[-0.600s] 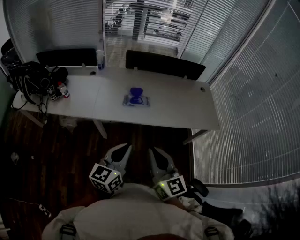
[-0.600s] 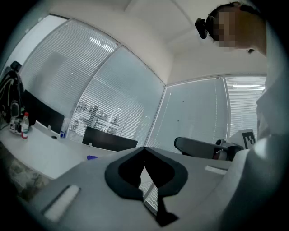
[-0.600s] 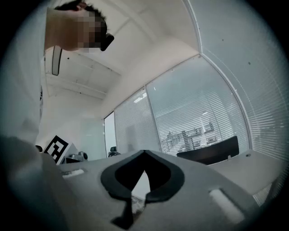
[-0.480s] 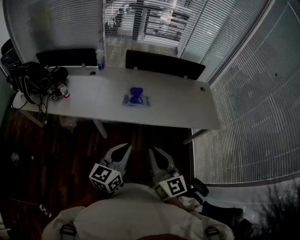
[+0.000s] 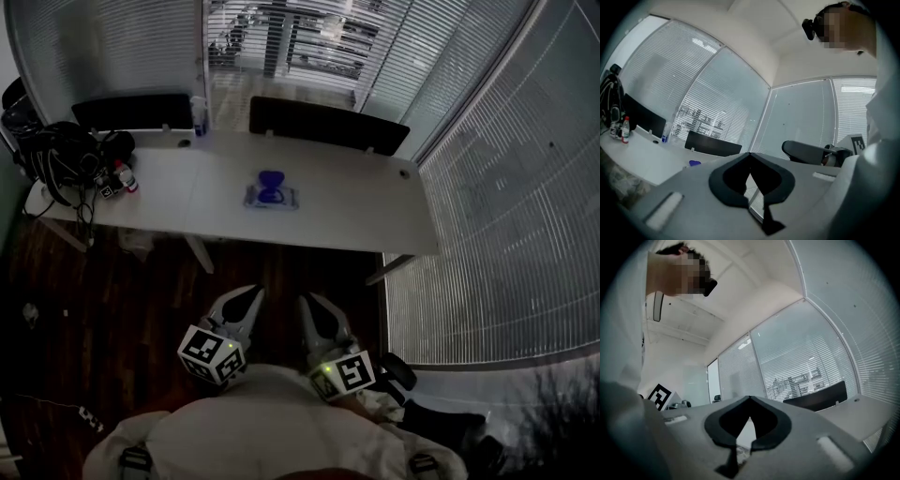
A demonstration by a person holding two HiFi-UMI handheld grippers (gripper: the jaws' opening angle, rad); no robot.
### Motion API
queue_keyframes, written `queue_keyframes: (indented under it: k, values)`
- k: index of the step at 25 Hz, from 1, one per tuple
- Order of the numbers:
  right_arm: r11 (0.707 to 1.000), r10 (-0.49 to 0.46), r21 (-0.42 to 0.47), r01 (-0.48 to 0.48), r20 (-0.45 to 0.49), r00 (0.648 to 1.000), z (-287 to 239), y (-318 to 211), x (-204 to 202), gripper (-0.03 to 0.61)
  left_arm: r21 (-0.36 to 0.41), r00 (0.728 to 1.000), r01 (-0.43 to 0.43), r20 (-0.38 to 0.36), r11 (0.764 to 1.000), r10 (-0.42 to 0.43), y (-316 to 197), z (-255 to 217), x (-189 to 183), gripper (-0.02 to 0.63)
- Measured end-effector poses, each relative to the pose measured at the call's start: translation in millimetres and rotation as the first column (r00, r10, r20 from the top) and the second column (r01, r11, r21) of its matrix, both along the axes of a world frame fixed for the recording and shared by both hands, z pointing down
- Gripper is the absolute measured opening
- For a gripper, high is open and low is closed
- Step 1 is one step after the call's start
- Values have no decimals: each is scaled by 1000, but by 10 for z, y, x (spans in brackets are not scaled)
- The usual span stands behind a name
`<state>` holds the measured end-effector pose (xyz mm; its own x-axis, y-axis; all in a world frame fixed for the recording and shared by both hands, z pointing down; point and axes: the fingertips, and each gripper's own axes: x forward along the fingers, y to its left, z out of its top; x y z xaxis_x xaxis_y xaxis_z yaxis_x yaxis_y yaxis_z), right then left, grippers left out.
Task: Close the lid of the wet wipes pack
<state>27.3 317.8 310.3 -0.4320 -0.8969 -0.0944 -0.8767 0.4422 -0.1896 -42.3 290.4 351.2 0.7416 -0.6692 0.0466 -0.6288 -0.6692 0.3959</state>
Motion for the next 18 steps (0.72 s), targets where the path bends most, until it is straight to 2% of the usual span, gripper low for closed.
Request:
queue_keyframes:
  k: [18]
  values:
    - [999, 15, -42, -13, 35, 999, 109, 203, 575, 0, -10, 1000, -5, 12, 1000, 5, 192, 57, 589, 2]
